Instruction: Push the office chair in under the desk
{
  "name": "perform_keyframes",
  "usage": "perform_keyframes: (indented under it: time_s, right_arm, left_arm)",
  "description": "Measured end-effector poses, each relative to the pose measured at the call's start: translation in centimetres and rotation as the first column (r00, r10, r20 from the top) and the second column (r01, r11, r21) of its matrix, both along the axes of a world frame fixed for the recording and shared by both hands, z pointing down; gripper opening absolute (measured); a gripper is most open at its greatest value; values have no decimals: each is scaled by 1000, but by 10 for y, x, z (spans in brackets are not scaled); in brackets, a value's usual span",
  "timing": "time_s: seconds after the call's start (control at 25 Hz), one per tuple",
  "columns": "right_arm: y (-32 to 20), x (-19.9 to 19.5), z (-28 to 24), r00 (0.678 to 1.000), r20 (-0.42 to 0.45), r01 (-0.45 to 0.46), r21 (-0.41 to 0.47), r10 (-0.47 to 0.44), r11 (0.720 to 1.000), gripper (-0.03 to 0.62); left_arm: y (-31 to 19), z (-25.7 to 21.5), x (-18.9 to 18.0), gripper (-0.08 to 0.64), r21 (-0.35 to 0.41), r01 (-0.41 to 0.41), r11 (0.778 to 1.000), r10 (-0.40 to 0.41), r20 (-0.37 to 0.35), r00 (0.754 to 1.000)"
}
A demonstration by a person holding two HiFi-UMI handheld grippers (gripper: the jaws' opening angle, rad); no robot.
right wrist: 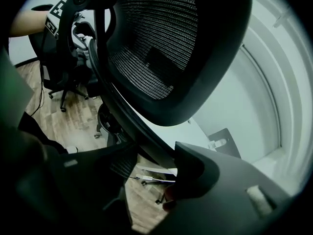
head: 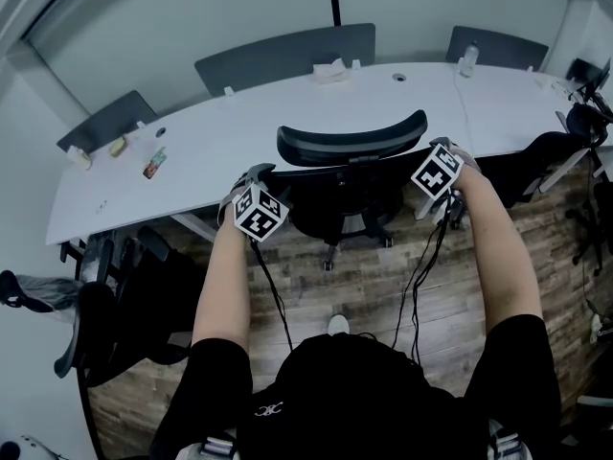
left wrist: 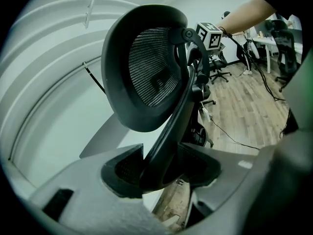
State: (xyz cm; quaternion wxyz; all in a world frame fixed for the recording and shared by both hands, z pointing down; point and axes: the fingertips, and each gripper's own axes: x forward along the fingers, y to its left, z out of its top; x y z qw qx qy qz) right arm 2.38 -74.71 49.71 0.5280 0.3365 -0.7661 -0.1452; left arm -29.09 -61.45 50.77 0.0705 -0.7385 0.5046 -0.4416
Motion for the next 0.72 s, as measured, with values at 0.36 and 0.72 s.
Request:
perform_keyframes:
  time_s: [0.36,0.72]
  right_arm:
    - [-20,-5,0,1000,3,-9,-6,9,1000,250]
    - [-19,-4,1,1000,2,-24,-7,24,1000,250]
  left_arm:
    - [-18,-1,-4,219,-13,-45,999,45,-5,999]
    - [-19,0,-2,232,2,-15,1000,15,-41,999]
